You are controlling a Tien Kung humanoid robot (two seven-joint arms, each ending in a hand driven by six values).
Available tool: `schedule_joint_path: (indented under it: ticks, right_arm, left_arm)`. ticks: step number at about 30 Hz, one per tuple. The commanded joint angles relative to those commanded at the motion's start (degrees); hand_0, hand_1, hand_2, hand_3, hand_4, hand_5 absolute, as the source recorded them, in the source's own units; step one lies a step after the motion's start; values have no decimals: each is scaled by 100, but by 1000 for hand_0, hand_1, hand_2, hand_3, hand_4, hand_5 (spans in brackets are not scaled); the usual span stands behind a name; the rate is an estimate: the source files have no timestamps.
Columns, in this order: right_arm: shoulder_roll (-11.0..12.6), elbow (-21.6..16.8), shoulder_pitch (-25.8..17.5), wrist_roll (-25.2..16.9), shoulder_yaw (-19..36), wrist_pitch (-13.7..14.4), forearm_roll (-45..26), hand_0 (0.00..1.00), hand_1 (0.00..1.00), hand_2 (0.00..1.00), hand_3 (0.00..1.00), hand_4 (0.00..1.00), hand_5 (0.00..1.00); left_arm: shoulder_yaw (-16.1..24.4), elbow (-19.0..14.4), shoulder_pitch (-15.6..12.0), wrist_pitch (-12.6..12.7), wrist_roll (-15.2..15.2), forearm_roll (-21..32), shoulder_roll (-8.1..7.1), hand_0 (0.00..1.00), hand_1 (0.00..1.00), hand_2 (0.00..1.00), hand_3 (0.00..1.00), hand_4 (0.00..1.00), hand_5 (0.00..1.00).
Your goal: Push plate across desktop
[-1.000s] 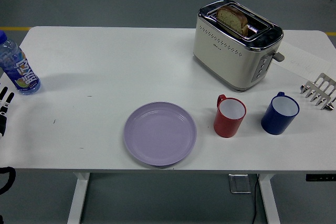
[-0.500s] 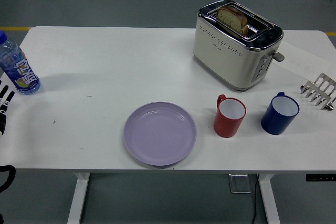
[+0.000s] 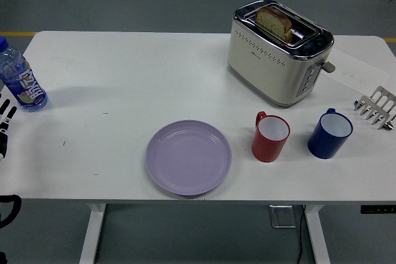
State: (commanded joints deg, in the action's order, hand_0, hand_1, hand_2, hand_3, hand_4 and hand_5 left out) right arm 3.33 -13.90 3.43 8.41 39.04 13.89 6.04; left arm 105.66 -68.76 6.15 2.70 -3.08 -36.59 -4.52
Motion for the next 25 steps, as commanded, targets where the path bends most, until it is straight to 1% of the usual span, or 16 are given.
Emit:
schedule_joint_path:
  ticks: [3,5,11,15,21,25]
  right_arm:
    - [0,1,5,-1,-2,-3,0,586,526,611,602,322,545]
    - [2,1,9,-7,-13,-6,-14,586,525,611,602,322,547]
    - [-4,-2,7,1,-2,-2,-5,586,525,611,602,322,546]
    - [-8,-6,-8,14,15,2,22,586,525,611,602,322,546]
    - [-9,-11,-36,35,40,6,68,586,525,611,602,322,546]
    - [-12,-14,-47,46,51,12,82,586,525,611,602,322,549]
  left_arm:
    - [-10,-7,14,-16,26,27,-8,750,753,735,685,561,998]
    - [-14,-22,12,-46,66,139,1,751,753,735,687,550,998]
    - [-32,-133,-26,-217,143,790,83,751,752,732,685,553,998]
    - [-36,-145,-45,-272,168,1153,116,751,752,732,685,553,998]
    - [-42,-122,-91,-303,217,1499,135,750,751,730,685,553,998]
    - [-59,-112,-108,-296,222,1555,137,749,750,729,685,554,998]
